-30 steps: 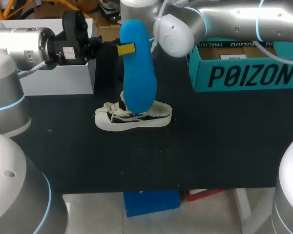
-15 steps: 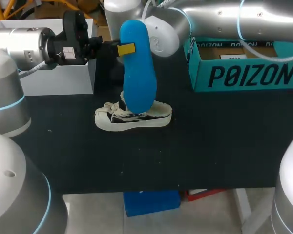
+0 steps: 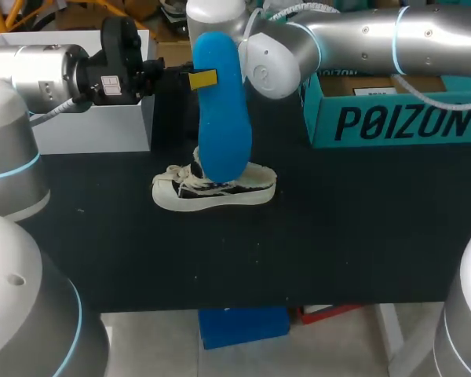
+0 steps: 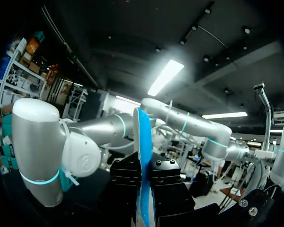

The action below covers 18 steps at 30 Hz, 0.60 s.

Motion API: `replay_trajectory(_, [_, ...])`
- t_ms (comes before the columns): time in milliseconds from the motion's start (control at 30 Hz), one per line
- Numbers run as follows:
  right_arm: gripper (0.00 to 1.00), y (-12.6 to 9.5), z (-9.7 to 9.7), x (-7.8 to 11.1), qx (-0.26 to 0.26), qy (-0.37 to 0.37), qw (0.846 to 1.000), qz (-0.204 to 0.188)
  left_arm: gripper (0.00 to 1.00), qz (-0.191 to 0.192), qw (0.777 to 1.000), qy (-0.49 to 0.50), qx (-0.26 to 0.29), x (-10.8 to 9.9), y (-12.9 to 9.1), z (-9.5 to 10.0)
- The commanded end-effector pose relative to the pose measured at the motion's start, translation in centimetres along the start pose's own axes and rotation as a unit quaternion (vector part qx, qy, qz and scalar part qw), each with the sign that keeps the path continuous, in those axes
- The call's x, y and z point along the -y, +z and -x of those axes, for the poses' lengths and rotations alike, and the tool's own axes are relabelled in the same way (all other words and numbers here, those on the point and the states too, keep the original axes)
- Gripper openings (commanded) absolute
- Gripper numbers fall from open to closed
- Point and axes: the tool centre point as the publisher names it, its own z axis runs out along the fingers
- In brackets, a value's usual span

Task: Take the shoe out of the shoebox, open the shoe tongue, remove and reinsert the insole, then place the shoe into the shoebox

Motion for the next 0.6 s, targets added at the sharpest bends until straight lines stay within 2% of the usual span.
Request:
replay_trajectory(33, [0.0, 0.1, 0.08, -0.03, 0.0, 0.0, 1.0, 0.001, 0.0, -0.001, 1.0, 0.001, 0.002, -0.16, 0.1, -0.05])
replay_trajectory(533, [0.0, 0.1, 0.08, -0.03, 0.0, 0.0, 1.0, 0.001, 0.0, -0.001, 1.0, 0.001, 0.002, -0.16, 0.1, -0.05])
replay_trajectory(600, [0.0, -0.64, 0.05, 0.57, -0.004, 0.001, 1.0, 0.001, 0.0, -0.001, 1.0, 0.001, 0.002, -0.16, 0.1, -0.05])
